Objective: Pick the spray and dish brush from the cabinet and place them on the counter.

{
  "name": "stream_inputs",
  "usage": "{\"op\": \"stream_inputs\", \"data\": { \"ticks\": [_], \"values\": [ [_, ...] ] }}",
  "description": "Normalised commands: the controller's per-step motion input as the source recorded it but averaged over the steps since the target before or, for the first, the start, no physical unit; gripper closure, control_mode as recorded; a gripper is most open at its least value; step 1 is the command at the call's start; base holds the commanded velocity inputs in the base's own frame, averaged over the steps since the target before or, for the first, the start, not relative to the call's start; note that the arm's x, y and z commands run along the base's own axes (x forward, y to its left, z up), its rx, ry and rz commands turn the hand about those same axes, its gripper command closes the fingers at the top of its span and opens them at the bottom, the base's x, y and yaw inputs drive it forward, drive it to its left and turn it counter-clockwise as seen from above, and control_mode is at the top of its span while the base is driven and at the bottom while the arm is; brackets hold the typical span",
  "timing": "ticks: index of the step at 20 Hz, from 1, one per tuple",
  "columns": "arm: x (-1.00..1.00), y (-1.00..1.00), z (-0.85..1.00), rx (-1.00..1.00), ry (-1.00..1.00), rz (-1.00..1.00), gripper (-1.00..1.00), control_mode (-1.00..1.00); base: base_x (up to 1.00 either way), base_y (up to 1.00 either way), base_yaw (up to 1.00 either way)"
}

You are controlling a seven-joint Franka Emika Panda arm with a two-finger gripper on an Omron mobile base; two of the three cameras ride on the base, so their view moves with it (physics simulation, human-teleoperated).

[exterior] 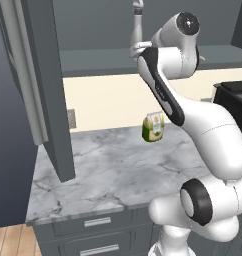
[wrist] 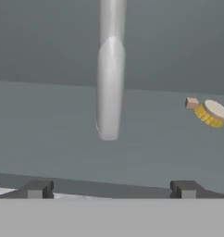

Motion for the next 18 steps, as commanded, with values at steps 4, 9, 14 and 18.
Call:
{"op": "stream_inputs", "data": {
  "ticks": [4,9,14,18],
  "values": [
    [0.25,0.00,0.00,0.00,-0.01,0.00,-1.00,-1.00,0.00,0.00,0.00],
    [0.11,0.04,-0.03,0.00,-0.05,0.00,-1.00,-1.00,0.00,0.00,0.00],
    [0.27,0.01,-0.05,0.00,-0.01,0.00,-1.00,-1.00,0.00,0.00,0.00],
    [0.31,0.00,-0.02,0.00,0.00,0.00,-1.00,-1.00,0.00,0.00,0.00]
  ]
}}
